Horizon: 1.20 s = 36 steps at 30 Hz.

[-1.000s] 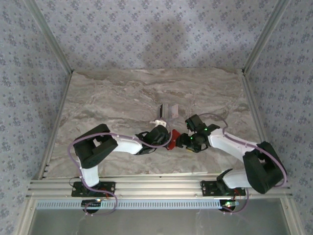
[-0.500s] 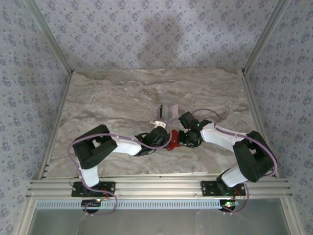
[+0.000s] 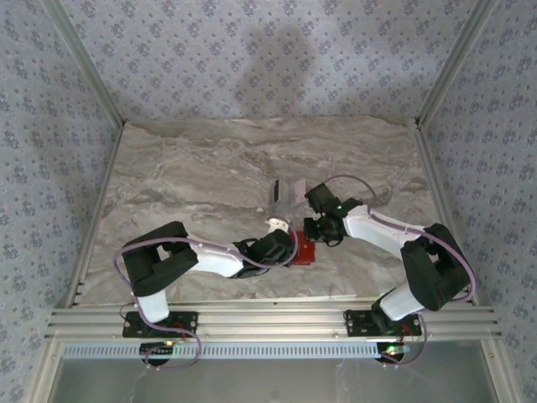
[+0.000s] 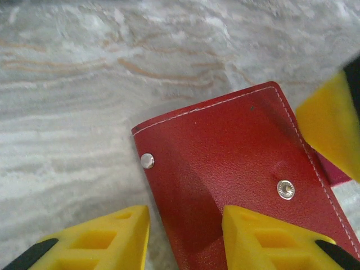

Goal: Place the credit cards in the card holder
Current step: Close the button on the card holder.

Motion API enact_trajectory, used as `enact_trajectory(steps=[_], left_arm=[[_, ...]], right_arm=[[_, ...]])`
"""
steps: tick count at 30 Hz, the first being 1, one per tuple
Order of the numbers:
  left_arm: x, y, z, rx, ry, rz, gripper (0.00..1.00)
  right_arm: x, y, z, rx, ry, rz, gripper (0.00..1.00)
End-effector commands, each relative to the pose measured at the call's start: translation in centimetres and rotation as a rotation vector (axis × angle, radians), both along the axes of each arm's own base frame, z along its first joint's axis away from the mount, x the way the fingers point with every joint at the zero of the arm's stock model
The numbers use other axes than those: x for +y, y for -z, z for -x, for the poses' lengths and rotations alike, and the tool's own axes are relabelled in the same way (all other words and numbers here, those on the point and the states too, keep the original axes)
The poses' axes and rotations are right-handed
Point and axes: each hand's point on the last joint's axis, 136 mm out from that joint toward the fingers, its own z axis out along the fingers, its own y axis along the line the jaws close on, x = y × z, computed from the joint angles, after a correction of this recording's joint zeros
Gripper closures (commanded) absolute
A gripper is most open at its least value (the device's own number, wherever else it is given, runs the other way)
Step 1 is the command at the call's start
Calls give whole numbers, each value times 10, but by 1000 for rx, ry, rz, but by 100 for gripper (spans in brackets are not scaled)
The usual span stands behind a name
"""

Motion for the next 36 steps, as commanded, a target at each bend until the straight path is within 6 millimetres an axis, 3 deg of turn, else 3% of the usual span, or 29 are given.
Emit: enact_trajectory(steps=[1,4,10,17,23,36], left_arm=[[29,35,39,141,64,-144,58],[31,22,35,127,64,-124,56],[29,-2,25,110,84,-87,54],[21,-16,17,94,109,-73,52],[13,-13,9,111,124,-67,50],[16,13,4,142,106,-117,51]], right_arm=[[-5,-13,-2,-25,-17,14,72],[-9,-15,1,-23,-13,17,66],[-15,-16,4,-16,-2,43,68],[2,-20,18,-13,-72,19,59],[7,-28,26,-35,-104,27,54],[-2,-12,34,2,-123,155,64]])
